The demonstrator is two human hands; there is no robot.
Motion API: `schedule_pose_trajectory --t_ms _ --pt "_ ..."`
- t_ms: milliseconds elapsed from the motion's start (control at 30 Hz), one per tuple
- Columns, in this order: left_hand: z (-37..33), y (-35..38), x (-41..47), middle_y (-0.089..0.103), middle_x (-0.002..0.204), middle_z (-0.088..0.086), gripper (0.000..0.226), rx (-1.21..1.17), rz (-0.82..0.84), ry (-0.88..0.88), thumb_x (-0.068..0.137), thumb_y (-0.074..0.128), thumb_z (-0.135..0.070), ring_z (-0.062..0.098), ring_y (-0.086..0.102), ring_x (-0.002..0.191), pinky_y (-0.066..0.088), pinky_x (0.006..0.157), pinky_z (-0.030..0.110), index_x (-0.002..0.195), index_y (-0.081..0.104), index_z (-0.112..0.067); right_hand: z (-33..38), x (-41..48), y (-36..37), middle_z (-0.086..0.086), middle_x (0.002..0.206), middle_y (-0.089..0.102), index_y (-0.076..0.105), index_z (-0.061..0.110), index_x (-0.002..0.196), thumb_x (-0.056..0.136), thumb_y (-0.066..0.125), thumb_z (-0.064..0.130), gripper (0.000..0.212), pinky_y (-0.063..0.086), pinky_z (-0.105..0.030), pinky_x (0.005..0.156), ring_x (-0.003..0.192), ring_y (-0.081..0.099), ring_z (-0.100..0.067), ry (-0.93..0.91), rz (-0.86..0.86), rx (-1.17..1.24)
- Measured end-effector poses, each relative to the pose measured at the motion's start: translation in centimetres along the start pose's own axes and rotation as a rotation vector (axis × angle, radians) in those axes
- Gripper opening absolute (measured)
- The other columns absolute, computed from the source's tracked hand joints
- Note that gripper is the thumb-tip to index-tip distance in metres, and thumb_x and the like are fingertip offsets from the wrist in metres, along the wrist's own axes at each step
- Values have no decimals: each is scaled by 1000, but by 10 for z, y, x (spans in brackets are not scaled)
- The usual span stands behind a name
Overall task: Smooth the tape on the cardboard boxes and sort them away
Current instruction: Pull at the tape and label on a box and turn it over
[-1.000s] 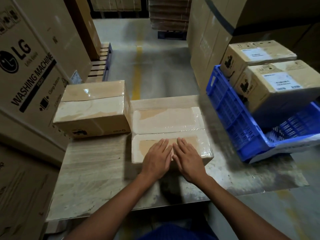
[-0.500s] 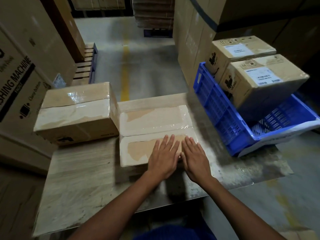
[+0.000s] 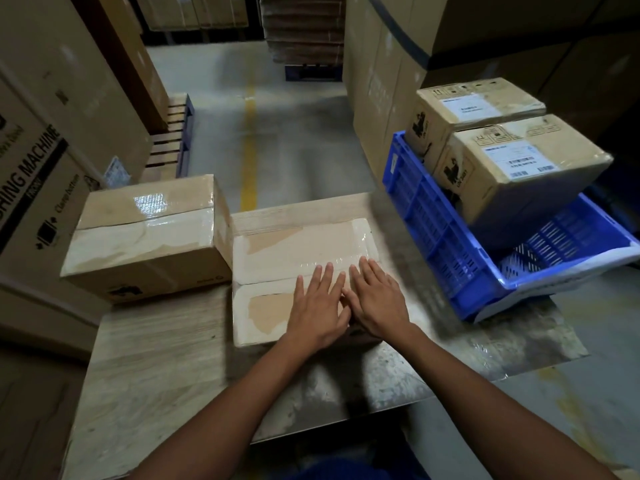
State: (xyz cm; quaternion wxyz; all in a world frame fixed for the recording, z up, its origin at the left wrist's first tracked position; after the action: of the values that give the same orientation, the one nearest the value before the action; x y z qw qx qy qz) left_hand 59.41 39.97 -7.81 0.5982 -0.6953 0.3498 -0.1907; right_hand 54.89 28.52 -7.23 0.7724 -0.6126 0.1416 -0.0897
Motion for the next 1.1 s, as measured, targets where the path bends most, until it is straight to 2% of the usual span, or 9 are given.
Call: schedule_pose_trajectory --t_ms 100,233,300,367,500,667,833,933,1100 --pt "1 -12 5 24 164 4 78 3 -31 -1 86 6 -51 26 19 151 17 120 53 156 30 -26 3 4 -4 -10 159 38 47 18 145 96 10 57 74 37 -47 112 148 32 -26 1 -17 -32" --pt "-4 -33 24 54 129 7 46 81 -176 57 96 29 -38 30 49 119 39 98 47 133 52 -22 7 20 -23 -6 126 61 63 18 115 101 27 43 46 44 -44 90 120 54 -26 -50 -47 -150" --pt "-5 -35 39 45 142 12 46 33 -165 53 100 31 -36 33 39 135 31 111 49 142 44 -23 4 33 -33 -7 122 61 62 18 114 101 36 38 36 45 -44 90 117 53 -27 -49 -67 -118" --pt "2 -32 54 16 164 13 54 -16 -118 -13 104 27 -39 32 10 152 12 122 53 156 26 -24 -3 46 -34 -17 146 48 51 14 135 104 33 40 45 42 -47 106 136 42 -32 -73 -50 -52" --pt "22 -18 64 -9 168 5 61 4 -72 -110 105 20 -49 31 -13 153 -3 122 54 160 6 -28 -9 55 -21 -18 167 12 20 8 158 106 23 54 70 26 -46 122 155 9 -30 -55 89 -60" --pt "26 -15 65 -13 167 0 60 2 -48 -100 105 19 -49 28 -15 153 -5 122 51 160 2 -31 -3 58 -20 -18 167 10 16 6 159 106 24 52 71 36 -49 116 155 8 -30 -31 103 -95" --pt "37 -22 53 -5 168 2 54 -76 -62 -70 108 28 -36 23 -10 154 -7 122 44 159 13 -28 -12 46 -11 -3 170 -3 10 21 161 106 27 52 65 26 -60 119 156 -3 -26 40 75 36" --pt "67 -26 30 -1 168 5 54 -78 -149 -259 107 28 -41 25 -7 155 -3 124 52 158 21 -28 -10 40 -4 6 169 -10 8 29 161 107 26 51 61 29 -64 114 154 2 -36 139 64 172" --pt "137 -36 0 7 165 19 58 -233 -260 -701 100 43 -45 41 1 152 2 116 66 150 33 -18 -16 39 -12 -8 169 1 20 25 158 102 46 51 67 43 -50 105 147 29 -33 256 -33 326"
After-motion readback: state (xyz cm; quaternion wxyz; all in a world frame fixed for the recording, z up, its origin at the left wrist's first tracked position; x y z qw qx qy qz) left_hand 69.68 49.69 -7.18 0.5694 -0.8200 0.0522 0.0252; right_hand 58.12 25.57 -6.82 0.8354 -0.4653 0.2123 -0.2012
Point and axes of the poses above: each hand's wrist, its own x-axis towards the middle knuckle, its own y-axis out of the palm, z = x × y, the point moved 7 cm from there along x, towards the middle knuckle
